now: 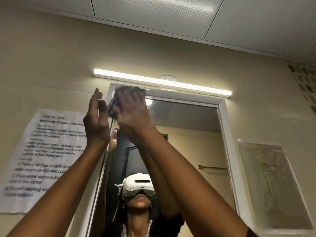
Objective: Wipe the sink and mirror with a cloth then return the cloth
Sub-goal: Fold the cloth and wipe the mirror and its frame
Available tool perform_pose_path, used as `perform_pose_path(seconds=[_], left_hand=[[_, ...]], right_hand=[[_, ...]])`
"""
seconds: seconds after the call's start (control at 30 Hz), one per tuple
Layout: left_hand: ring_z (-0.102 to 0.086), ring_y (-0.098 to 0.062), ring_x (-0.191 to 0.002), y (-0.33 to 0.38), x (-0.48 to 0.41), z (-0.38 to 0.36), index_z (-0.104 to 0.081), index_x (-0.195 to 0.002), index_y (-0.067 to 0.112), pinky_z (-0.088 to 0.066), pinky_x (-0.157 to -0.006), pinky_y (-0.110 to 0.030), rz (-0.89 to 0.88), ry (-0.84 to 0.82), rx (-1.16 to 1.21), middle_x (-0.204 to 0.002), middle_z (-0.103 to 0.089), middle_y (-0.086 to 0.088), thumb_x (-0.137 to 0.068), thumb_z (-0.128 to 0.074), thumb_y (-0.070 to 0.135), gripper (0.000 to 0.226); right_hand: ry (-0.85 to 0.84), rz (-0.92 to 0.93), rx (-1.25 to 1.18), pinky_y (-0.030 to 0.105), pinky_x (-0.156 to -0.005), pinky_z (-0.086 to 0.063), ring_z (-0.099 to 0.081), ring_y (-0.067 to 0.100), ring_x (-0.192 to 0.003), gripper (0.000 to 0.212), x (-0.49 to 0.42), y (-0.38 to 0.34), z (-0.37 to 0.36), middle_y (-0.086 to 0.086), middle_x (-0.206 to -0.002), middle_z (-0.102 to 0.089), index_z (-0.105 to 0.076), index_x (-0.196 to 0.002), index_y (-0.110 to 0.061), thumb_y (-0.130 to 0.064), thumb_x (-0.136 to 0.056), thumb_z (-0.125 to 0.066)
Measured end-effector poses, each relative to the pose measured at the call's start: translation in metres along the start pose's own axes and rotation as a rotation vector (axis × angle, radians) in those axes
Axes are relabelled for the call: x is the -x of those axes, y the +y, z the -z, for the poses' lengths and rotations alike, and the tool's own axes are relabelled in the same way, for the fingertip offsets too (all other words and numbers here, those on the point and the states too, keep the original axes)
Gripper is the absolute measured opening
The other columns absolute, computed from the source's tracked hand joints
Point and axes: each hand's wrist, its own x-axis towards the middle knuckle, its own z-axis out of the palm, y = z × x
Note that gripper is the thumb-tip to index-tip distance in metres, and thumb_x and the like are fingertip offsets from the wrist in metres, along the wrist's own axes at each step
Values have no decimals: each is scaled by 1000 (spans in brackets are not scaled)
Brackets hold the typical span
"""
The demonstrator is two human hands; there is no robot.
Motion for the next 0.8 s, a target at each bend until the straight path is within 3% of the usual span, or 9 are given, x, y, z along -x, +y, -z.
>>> perform_pose_path(seconds=[0.1, 0.2, 0.27, 0.33, 0.43, 0.53, 0.67, 0.73, 0.8], left_hand=[[-36, -8, -130, 3, 0, -1, -26, -145, 21, -33, -83, 7, -3, -22, 25, -153, -31, -8, -94, -28, 45, 56], [-22, -13, -142, 1, 0, 2, -23, -145, 26, -26, -101, -8, -41, -22, -26, -156, -22, -8, -80, -19, 72, 80], [-16, -1, -137, 4, 0, 2, -24, -145, 24, -21, -94, 5, -22, -13, -38, -156, -21, -8, -83, -21, 66, 76], [-26, 7, -127, 10, 0, 4, -28, -144, 17, -27, -86, 9, 53, 16, 84, -155, -25, -8, -93, -25, 46, 58], [-48, 20, -105, 11, -4, 28, -41, -137, 14, -37, -93, -5, 173, 79, 321, -145, -43, -3, -100, -15, 36, 50], [-48, 5, -120, 9, -7, 60, -52, -127, 23, -29, -108, -19, 227, 6, 303, -136, -53, 4, -96, -10, 46, 57], [-33, -13, -137, 7, 2, 53, -37, -139, 30, -22, -116, -41, 253, -294, -59, -149, -38, 5, -95, -17, 55, 55], [-30, -14, -139, 7, 7, 41, -33, -141, 31, -20, -117, -45, 272, -389, -53, -151, -33, 6, -92, -17, 59, 58], [-30, -10, -139, 3, 12, 38, -33, -141, 32, -19, -118, -47, 309, -360, 42, -152, -32, 7, -88, -17, 64, 64]], right_hand=[[-71, 194, 137, 54, -118, -2, -12, 27, -146, 58, -26, 2, -6, 3, -158, -20, -19, -147, -25, -47, -94, -29], [-3, 91, 177, 55, -117, -3, -9, 26, -146, 51, -38, 8, -11, -2, -157, -21, -20, -146, -31, -43, -97, -28], [20, 18, 147, 55, -117, -5, -11, 27, -145, 48, -37, -2, -14, 0, -155, -26, -29, -143, -32, -43, -96, -33], [10, 28, 100, 57, -115, -9, -17, 29, -143, 47, -20, -18, -18, 4, -151, -32, -39, -137, -33, -46, -93, -40], [-69, 155, 46, 57, -117, -5, -13, 34, -144, 47, 40, -37, -22, 11, -153, -28, -43, -135, -34, -50, -91, -44], [-191, 277, 10, 54, -118, 5, -6, 33, -145, 48, 116, -55, -16, 8, -157, -20, -37, -139, -37, -50, -93, -42], [-340, 505, 69, 52, -119, 3, -9, 32, -146, 47, 166, -61, -5, 5, -157, -21, -34, -140, -41, -49, -94, -41], [-349, 570, 117, 54, -118, -1, -12, 33, -145, 48, 152, -43, 0, 7, -156, -24, -32, -140, -42, -48, -94, -41], [-298, 495, 171, 56, -118, -6, -16, 35, -144, 47, 117, -12, 8, 10, -154, -27, -34, -139, -41, -48, -93, -38]])
